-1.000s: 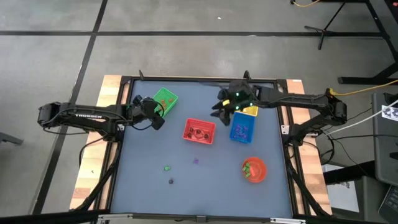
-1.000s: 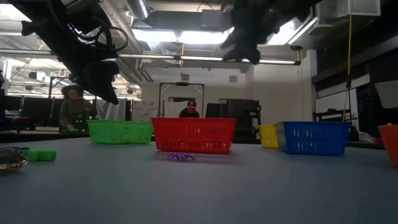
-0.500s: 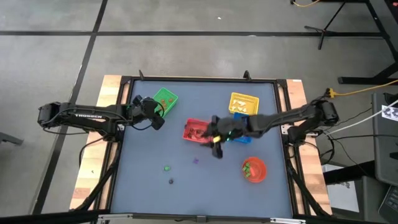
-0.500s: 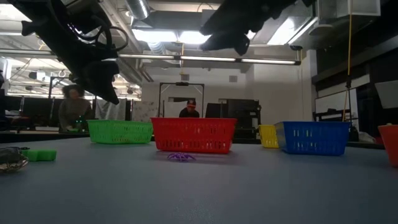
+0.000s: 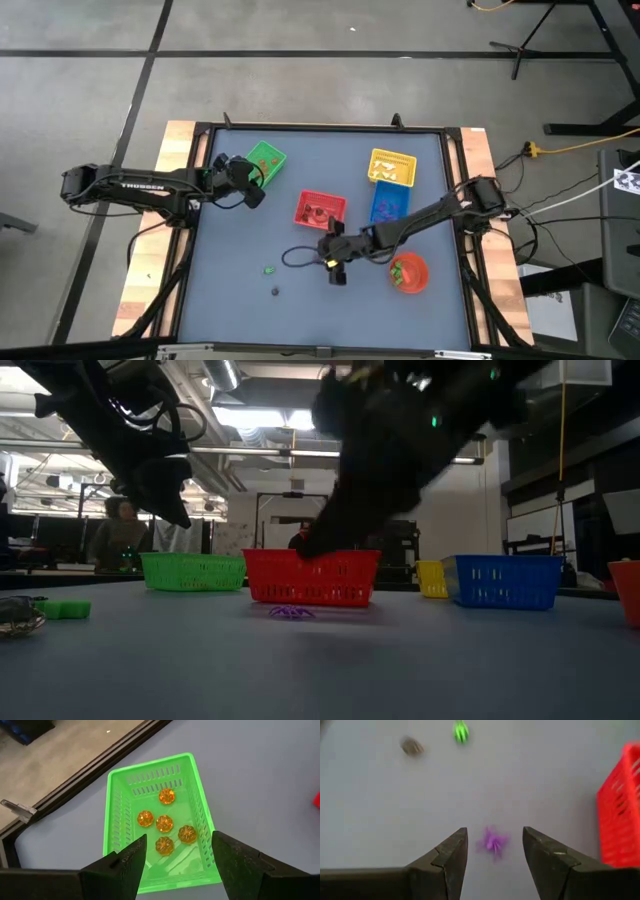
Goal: Sort Halloween decoration
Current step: Put the violet spider toy into the blue bin
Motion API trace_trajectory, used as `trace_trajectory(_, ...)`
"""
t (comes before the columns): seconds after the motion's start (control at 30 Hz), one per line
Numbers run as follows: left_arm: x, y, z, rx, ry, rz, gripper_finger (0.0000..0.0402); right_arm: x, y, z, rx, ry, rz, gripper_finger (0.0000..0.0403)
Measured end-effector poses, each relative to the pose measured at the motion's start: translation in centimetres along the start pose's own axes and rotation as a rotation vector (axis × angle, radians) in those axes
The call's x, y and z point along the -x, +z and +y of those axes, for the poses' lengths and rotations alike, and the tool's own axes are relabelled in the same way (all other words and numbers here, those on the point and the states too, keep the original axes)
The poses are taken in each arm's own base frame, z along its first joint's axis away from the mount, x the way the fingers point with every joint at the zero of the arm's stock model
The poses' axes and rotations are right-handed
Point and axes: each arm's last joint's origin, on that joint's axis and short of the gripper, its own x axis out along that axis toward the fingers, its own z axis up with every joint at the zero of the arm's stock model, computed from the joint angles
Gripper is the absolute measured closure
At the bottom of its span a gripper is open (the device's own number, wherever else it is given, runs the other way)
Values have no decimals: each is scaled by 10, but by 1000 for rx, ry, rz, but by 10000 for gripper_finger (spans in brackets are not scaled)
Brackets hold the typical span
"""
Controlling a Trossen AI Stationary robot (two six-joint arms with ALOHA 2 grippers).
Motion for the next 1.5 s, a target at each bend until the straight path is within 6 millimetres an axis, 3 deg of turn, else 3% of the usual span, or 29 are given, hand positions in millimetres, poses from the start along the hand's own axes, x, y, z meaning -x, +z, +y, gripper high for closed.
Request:
trace_trajectory(0.37,0,0,0,-1,0,1,193,-39,-22,3,0,6,-10,214)
trace_trajectory(1.0,0,0,0,-1,1,1,193,-42,-25,2,3,-8,3,217)
trace_trajectory(1.5,0,0,0,-1,1,1,193,-42,-25,1,10,-25,1,327)
